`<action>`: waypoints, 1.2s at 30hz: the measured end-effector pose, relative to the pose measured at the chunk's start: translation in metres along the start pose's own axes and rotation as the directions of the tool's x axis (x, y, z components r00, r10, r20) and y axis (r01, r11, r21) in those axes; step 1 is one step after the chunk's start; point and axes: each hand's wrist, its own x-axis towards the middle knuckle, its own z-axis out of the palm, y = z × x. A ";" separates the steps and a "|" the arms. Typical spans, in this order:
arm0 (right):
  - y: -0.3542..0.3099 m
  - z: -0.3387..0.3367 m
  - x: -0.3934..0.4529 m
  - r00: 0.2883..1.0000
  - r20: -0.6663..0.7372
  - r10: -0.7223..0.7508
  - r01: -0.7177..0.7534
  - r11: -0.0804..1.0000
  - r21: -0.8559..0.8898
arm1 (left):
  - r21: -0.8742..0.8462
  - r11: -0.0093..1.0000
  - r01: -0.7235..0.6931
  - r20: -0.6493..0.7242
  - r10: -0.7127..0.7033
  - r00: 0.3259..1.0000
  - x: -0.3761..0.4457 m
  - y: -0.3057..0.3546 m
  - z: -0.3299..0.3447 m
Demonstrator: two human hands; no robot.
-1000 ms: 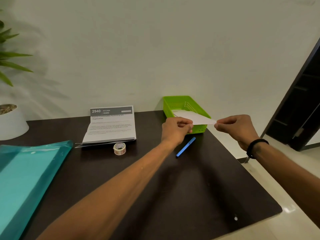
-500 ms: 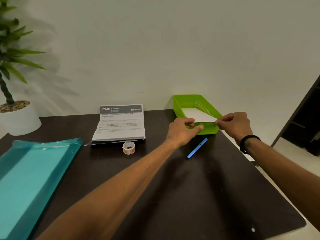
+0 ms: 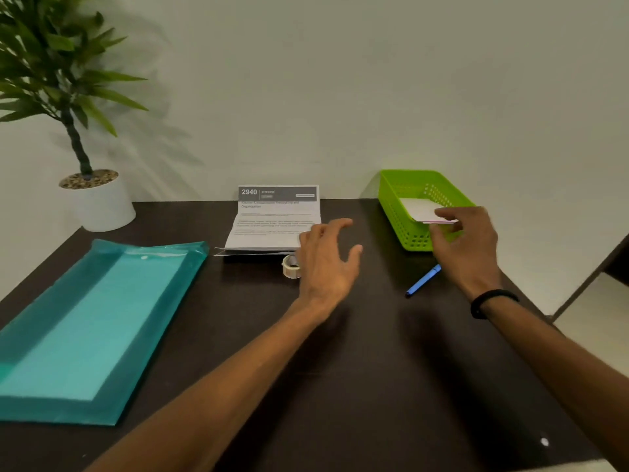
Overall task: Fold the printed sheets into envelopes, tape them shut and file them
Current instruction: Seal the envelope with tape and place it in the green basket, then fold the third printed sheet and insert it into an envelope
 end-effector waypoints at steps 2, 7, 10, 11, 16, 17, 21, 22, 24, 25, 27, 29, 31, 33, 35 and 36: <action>-0.019 0.022 -0.017 0.997 0.072 -0.022 0.016 0.996 0.085 | 0.011 0.998 0.065 -0.120 -0.064 0.991 -0.008 -0.019 -0.019; -0.074 0.077 -0.069 0.925 0.379 -0.036 -0.066 0.965 0.253 | -0.009 0.987 0.159 -0.264 -0.155 0.952 -0.019 -0.068 -0.060; -0.098 0.107 -0.090 0.852 0.523 0.015 -0.146 0.967 0.210 | 0.017 0.989 0.144 -0.268 -0.134 0.954 -0.019 -0.091 -0.076; -0.104 0.115 -0.094 0.842 0.538 0.035 -0.158 0.970 0.184 | 0.006 0.991 0.132 -0.278 -0.125 0.952 -0.020 -0.095 -0.079; -0.113 0.146 -0.102 0.904 0.422 0.073 -0.118 0.990 0.081 | 0.054 0.997 0.052 -0.224 -0.039 0.974 -0.024 -0.094 -0.077; -0.113 0.148 -0.103 0.912 0.402 0.075 -0.102 0.994 0.048 | 0.077 0.997 0.032 -0.191 -0.017 0.981 -0.025 -0.095 -0.075; -0.117 0.151 -0.101 0.931 0.355 0.088 -0.101 0.995 0.018 | 0.121 0.992 -0.025 -0.124 0.040 0.991 -0.025 -0.098 -0.073; -0.116 0.151 -0.101 0.935 0.343 0.090 -0.104 0.994 0.023 | 0.129 0.991 -0.033 -0.118 0.049 0.992 -0.025 -0.098 -0.073; -0.113 0.151 -0.100 0.941 0.322 0.105 -0.125 0.991 0.044 | 0.146 0.988 -0.056 -0.093 0.070 0.993 -0.027 -0.097 -0.072; -0.112 0.151 -0.101 0.941 0.321 0.107 -0.130 0.990 0.050 | 0.147 0.987 -0.062 -0.077 0.074 0.994 -0.028 -0.097 -0.072; -0.113 0.151 -0.101 0.937 0.339 0.090 -0.109 0.993 0.036 | 0.131 0.990 -0.055 -0.025 0.059 0.998 -0.027 -0.098 -0.072; -0.116 0.151 -0.100 0.929 0.366 0.065 -0.076 0.997 0.017 | 0.120 0.992 -0.038 0.032 0.035 0.999 -0.028 -0.097 -0.073; -0.119 0.154 -0.097 0.923 0.382 0.049 -0.063 0.998 0.024 | 0.095 0.995 -0.018 0.062 0.012 0.998 -0.028 -0.096 -0.075; -0.119 0.156 -0.096 0.920 0.388 0.049 -0.067 0.997 0.034 | 0.059 0.998 0.002 0.060 -0.006 0.998 -0.027 -0.095 -0.077; -0.117 0.156 -0.098 0.922 0.383 0.058 -0.085 0.995 0.053 | 0.031 0.999 0.029 0.043 -0.030 0.999 -0.027 -0.095 -0.077; -0.115 0.154 -0.098 0.924 0.378 0.063 -0.100 0.992 0.079 | 0.026 0.999 0.035 0.031 -0.036 0.999 -0.027 -0.095 -0.077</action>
